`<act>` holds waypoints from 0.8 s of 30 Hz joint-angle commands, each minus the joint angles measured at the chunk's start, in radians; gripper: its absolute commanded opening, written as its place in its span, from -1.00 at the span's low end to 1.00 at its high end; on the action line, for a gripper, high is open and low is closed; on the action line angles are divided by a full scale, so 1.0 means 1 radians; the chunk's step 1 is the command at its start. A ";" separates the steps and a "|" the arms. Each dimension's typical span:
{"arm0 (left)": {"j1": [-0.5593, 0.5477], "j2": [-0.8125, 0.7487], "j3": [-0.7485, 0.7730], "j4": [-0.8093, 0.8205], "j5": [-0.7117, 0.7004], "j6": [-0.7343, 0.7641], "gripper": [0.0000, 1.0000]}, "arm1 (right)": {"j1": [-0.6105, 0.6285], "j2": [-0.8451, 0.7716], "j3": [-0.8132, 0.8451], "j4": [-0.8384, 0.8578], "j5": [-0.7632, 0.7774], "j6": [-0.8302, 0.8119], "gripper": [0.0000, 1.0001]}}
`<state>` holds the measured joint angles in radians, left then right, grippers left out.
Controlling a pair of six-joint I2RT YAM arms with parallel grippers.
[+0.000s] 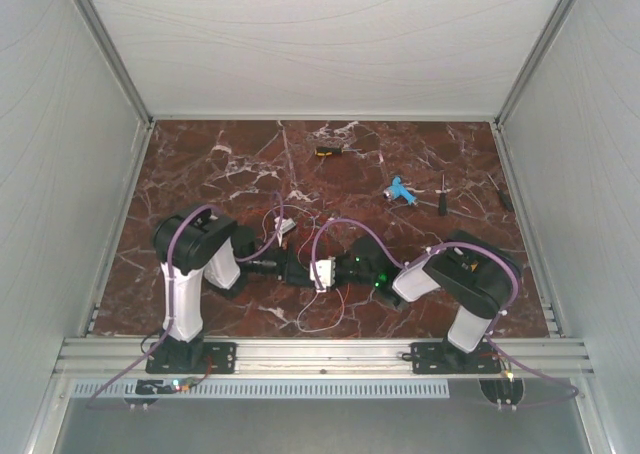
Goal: Zip-tie the wires
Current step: Tie the cable at the center of the board.
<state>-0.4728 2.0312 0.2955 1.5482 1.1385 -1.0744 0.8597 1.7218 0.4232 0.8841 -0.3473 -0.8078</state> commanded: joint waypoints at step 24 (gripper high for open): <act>0.102 0.069 0.141 0.281 0.046 -0.093 -1.00 | 0.054 0.026 0.001 0.067 0.066 -0.072 -1.00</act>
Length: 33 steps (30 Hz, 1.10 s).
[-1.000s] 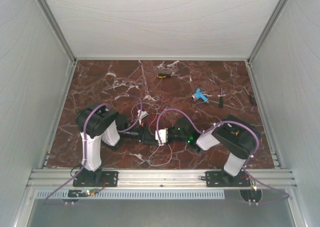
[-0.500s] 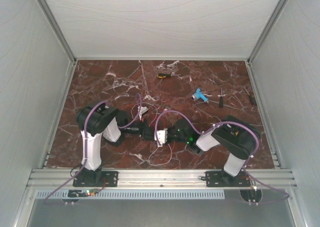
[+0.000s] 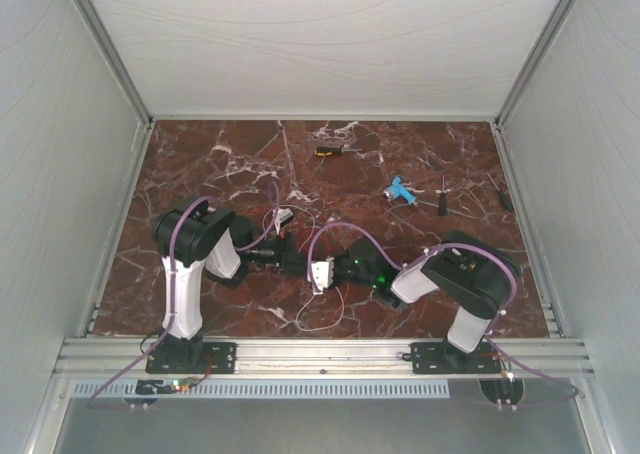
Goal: Zip-tie the wires
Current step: Tie the cable at the center of the board.
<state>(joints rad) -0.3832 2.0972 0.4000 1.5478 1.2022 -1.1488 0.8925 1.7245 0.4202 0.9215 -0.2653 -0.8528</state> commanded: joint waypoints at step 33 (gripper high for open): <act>0.043 -0.410 -0.151 -0.068 -0.268 0.316 0.45 | -0.042 0.073 0.033 0.086 -0.087 0.034 -1.00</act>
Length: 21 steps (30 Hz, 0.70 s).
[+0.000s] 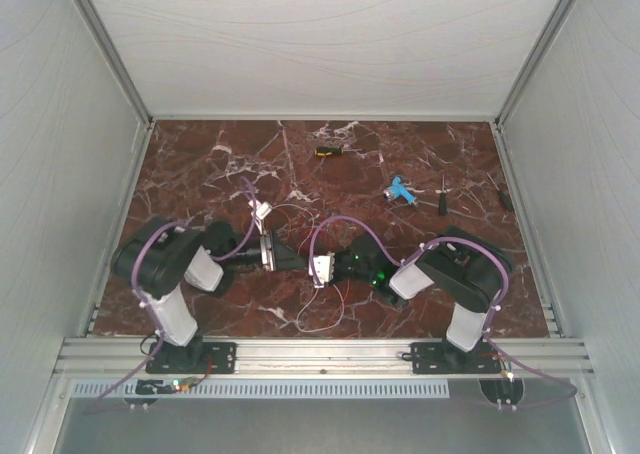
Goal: Zip-tie the wires
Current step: Tie the cable at the center of the board.
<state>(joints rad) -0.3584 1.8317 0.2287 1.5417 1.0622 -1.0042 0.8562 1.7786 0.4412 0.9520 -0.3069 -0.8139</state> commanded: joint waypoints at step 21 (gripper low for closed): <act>-0.018 -0.122 0.258 -0.520 -0.048 0.439 -0.04 | -0.025 0.028 0.032 0.057 -0.095 0.005 -1.00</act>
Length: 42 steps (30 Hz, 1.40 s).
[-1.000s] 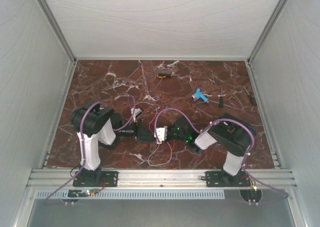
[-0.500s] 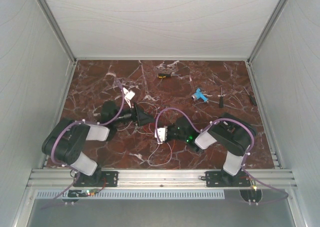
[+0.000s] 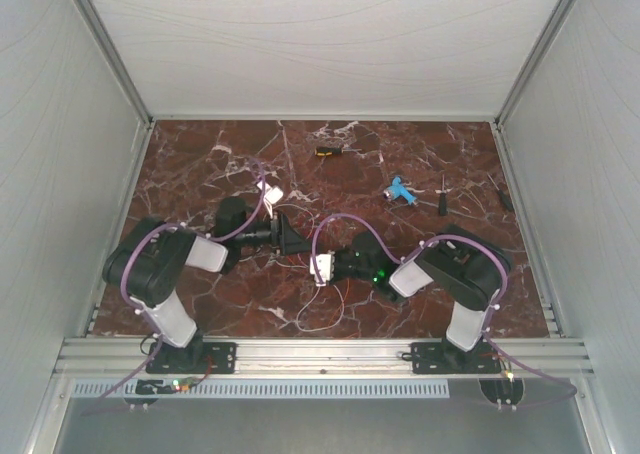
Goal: Zip-tie the wires
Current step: Tie the cable at the center of the board.
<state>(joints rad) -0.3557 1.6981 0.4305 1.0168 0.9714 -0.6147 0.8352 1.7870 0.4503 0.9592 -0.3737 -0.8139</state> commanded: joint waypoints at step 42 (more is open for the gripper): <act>-0.045 0.129 0.103 0.088 0.130 -0.032 -0.96 | -0.004 0.029 0.037 0.044 -0.004 0.008 -1.00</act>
<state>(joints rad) -0.3943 1.8099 0.5037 1.0393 1.0744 -0.6430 0.8352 1.8011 0.4747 0.9592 -0.3748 -0.8135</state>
